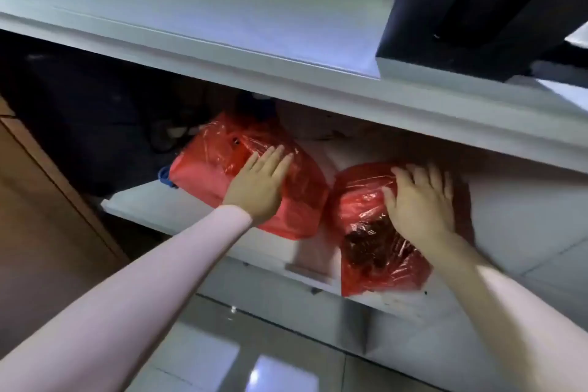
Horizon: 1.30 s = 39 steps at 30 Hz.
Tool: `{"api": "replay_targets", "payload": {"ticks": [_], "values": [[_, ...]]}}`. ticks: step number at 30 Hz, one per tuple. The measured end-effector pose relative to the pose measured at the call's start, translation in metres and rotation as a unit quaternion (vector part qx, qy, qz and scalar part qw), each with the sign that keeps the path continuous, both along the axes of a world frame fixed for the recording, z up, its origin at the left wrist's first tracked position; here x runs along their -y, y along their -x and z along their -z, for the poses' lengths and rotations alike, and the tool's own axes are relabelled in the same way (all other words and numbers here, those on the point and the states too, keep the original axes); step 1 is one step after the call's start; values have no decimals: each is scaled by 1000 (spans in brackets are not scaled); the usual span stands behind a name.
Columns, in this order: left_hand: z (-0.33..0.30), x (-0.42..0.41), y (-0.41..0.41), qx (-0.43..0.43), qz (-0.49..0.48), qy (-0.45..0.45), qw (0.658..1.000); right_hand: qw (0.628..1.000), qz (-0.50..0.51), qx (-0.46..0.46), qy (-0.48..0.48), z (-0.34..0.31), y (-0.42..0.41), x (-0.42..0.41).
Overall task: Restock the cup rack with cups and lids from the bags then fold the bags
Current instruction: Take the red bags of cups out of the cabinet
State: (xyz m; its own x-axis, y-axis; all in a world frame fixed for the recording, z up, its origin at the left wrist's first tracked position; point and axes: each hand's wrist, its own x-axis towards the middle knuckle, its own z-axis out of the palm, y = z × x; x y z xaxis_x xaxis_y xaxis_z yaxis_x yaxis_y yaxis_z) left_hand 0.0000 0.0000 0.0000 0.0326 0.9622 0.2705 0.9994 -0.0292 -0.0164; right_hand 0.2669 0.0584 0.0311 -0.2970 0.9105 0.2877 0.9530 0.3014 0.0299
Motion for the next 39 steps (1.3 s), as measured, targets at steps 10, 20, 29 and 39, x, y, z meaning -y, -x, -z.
{"api": "replay_targets", "payload": {"ticks": [10, 20, 29, 39], "values": [[18, -74, 50, 12, -91, -27, 995, 988, 61, 137, 40, 32, -15, -40], [38, -103, 65, 107, -173, 132, 970, 971, 110, 150, 148, 69, -5, -44], [37, -25, 48, 137, -89, 63, 985, 977, 70, 184, 80, 73, 7, -13], [32, 22, 40, -78, -44, -26, 996, 986, 20, 111, 122, 102, 8, 23]]}}
